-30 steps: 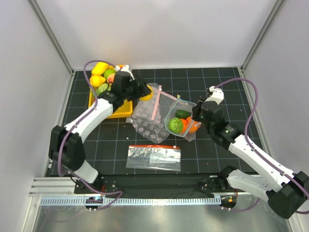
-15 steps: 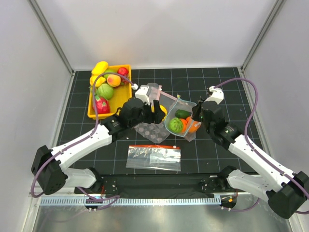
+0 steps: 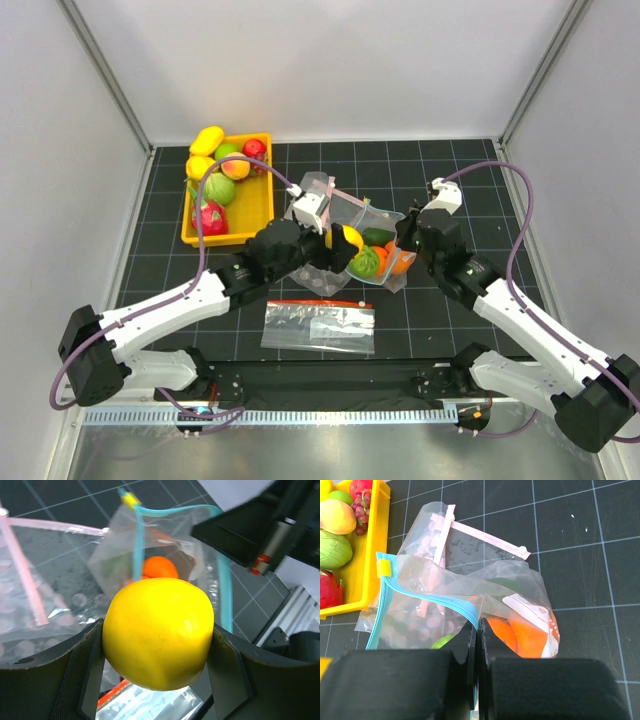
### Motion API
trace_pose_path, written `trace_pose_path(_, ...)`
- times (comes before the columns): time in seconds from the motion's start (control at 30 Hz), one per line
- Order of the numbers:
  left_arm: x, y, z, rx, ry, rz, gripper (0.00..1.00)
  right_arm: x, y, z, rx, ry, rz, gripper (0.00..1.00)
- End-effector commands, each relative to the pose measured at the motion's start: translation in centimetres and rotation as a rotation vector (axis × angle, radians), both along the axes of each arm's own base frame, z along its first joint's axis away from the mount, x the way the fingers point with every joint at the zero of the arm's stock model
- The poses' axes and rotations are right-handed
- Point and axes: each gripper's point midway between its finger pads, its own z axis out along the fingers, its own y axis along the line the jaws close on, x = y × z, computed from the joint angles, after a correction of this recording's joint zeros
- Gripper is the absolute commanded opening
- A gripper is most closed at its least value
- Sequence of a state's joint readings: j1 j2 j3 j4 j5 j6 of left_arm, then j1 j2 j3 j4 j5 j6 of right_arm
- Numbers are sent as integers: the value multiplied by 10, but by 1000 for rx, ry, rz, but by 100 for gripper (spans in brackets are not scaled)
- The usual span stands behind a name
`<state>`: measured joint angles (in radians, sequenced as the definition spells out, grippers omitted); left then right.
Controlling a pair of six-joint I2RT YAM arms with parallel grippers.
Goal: Place the food in the zip-top bag and seal the zipper
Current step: Place the fake fruit in the zipper food storage bag.
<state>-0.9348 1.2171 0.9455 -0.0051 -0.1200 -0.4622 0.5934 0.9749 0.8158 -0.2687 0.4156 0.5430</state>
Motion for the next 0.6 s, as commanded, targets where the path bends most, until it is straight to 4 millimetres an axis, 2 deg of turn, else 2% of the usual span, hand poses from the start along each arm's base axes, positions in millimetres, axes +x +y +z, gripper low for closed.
trace_pose_path(0.0,-14,-26,20,-46,-98,-92,39,6,3,21,41,-64,-2,1)
trace_pose_path(0.07,-23,-37,20,-42,-118,-132,39,5,3,22,47,-67,-2,1)
trace_pose_path(0.27,-34,-58,9,-36,-114,-206,39,5,4,22,52,-65,3,1)
trace_pose_path(0.43,-27,-67,0,-10,-113,-204,39,4,6,21,60,-65,13,1)
trace_pose_path(0.57,-4,-71,-3,59,-154,-129,39,4,7,21,62,-64,14,1)
